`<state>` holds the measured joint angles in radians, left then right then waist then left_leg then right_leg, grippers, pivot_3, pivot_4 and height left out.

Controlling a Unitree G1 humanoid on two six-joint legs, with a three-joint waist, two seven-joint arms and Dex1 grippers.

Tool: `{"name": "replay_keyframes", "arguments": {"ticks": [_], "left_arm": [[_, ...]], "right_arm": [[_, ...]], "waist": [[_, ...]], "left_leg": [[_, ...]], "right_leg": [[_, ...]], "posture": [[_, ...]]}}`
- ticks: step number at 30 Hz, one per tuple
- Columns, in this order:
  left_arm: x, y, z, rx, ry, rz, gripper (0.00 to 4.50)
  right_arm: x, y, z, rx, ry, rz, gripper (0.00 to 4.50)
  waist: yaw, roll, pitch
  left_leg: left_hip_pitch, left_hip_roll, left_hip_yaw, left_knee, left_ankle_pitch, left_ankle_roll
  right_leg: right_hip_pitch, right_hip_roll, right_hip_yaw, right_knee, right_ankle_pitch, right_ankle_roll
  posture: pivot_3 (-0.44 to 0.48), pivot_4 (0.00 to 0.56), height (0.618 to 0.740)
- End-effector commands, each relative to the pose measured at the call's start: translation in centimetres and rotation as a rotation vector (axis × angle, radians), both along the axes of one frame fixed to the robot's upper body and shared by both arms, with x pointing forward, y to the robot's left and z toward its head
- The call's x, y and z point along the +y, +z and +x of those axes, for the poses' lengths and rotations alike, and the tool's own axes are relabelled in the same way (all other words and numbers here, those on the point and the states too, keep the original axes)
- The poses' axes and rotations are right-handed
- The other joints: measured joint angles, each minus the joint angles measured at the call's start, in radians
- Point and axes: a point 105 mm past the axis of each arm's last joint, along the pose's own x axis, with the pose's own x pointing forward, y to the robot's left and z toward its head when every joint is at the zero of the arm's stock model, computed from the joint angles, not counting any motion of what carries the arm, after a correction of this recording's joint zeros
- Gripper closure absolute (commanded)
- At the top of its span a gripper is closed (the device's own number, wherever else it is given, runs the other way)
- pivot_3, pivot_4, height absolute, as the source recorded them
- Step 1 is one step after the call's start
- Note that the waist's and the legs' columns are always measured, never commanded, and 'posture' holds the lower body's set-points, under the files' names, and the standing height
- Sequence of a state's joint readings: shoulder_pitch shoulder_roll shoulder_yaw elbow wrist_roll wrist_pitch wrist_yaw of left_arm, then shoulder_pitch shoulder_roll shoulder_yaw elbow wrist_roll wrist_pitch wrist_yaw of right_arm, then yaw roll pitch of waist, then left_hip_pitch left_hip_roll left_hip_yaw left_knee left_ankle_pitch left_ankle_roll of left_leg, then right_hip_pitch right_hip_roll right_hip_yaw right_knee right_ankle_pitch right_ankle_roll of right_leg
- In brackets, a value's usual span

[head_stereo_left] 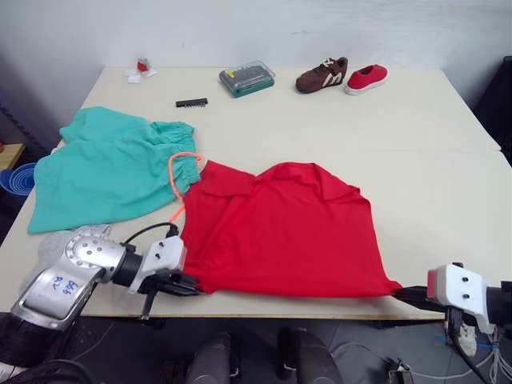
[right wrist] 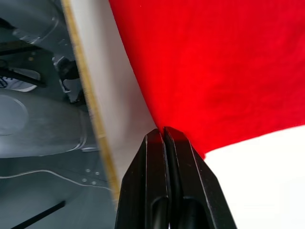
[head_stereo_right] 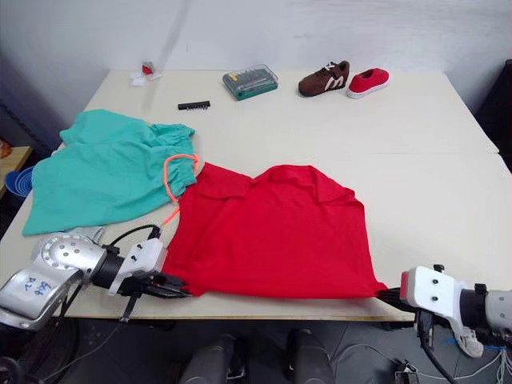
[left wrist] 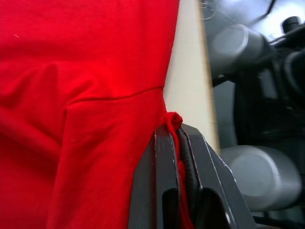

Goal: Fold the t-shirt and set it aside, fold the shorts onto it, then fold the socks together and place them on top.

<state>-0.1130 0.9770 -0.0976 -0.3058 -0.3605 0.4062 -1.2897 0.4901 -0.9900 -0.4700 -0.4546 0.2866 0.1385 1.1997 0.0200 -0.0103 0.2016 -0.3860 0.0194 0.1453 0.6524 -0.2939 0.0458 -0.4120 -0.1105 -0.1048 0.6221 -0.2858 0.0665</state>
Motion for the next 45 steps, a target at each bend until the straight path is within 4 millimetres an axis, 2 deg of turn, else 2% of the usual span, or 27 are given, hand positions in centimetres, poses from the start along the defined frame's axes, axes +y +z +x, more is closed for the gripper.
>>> {"name": "replay_keyframes", "arguments": {"ticks": [1,8,11,15,22,27,34,38,43,45], "left_arm": [[0.2,0.5,-0.5,-0.019,-0.015,-0.002,4.49],[0.9,0.4,-1.0,0.052,-0.006,-0.022,4.49],[1.3,1.2,-0.9,0.119,-0.017,-0.039,4.49],[1.3,3.0,0.5,0.202,-0.043,-0.074,4.49],[-1.4,5.7,5.2,0.266,0.010,-0.139,4.49],[-2.3,5.0,7.4,0.237,0.035,-0.104,4.49],[-1.8,4.5,8.0,0.217,0.071,-0.075,4.49],[-1.6,5.2,8.5,0.138,0.078,-0.114,3.46],[-0.5,9.4,8.1,0.011,0.112,-0.241,1.81],[0.0,10.1,7.7,-0.016,0.123,-0.261,1.26]], "right_arm": [[0.6,0.3,-0.7,-0.004,0.021,0.010,4.50],[1.2,0.3,-1.2,0.035,0.023,0.061,4.50],[1.3,0.9,-0.8,0.069,-0.007,0.138,4.50],[1.4,1.7,0.3,0.179,-0.054,0.277,4.50],[2.1,2.2,2.8,0.324,-0.115,0.456,4.50],[1.9,1.4,4.4,0.327,-0.157,0.448,4.50],[1.7,0.9,5.5,0.218,-0.158,0.356,4.50],[1.4,1.5,5.8,0.181,-0.200,0.375,3.60],[1.1,4.5,5.0,0.077,-0.218,0.427,1.78],[1.2,5.2,4.6,0.055,-0.224,0.440,1.19]], "waist": [[0.001,0.000,0.000],[0.002,0.000,0.000],[0.001,0.000,0.000],[0.001,0.000,0.000],[0.005,0.000,0.000],[-0.002,0.000,0.000],[0.000,0.000,0.000],[0.001,0.000,0.000],[0.003,-0.001,0.000],[0.000,0.000,0.000]], "left_leg": [[0.000,0.000,0.000,0.000,0.000,0.000],[0.000,0.000,-0.001,-0.001,0.001,0.000],[0.000,0.000,-0.001,-0.001,0.001,-0.002],[0.000,0.000,-0.001,0.000,0.003,-0.001],[-0.005,0.000,-0.002,0.003,0.006,0.003],[-0.006,0.000,-0.001,0.007,0.006,0.003],[-0.008,0.000,-0.001,0.011,0.005,0.003],[-0.008,0.000,-0.001,0.011,0.005,0.003],[-0.009,0.001,-0.002,0.011,0.005,0.003],[-0.010,0.001,-0.002,0.011,0.005,0.003]], "right_leg": [[0.000,0.000,0.000,0.000,0.000,0.000],[0.000,-0.001,0.000,0.000,0.000,-0.002],[-0.001,-0.001,-0.001,0.000,0.000,-0.003],[-0.001,-0.001,-0.002,0.001,0.001,-0.004],[-0.002,-0.001,-0.004,0.000,0.003,-0.003],[-0.002,-0.001,-0.005,0.002,0.003,-0.002],[-0.003,-0.001,-0.005,0.003,0.003,0.000],[-0.003,-0.002,-0.005,0.003,0.004,0.001],[-0.004,-0.002,-0.005,0.003,0.004,0.001],[-0.004,-0.002,-0.006,0.003,0.004,0.001]], "posture": [[0.000,0.150,0.740],[0.000,0.150,0.740],[0.000,0.150,0.740],[0.000,0.150,0.740],[0.000,0.150,0.740],[0.000,0.150,0.740],[0.000,0.150,0.740],[0.000,0.150,0.740],[0.000,0.150,0.740],[0.000,0.150,0.740]]}}
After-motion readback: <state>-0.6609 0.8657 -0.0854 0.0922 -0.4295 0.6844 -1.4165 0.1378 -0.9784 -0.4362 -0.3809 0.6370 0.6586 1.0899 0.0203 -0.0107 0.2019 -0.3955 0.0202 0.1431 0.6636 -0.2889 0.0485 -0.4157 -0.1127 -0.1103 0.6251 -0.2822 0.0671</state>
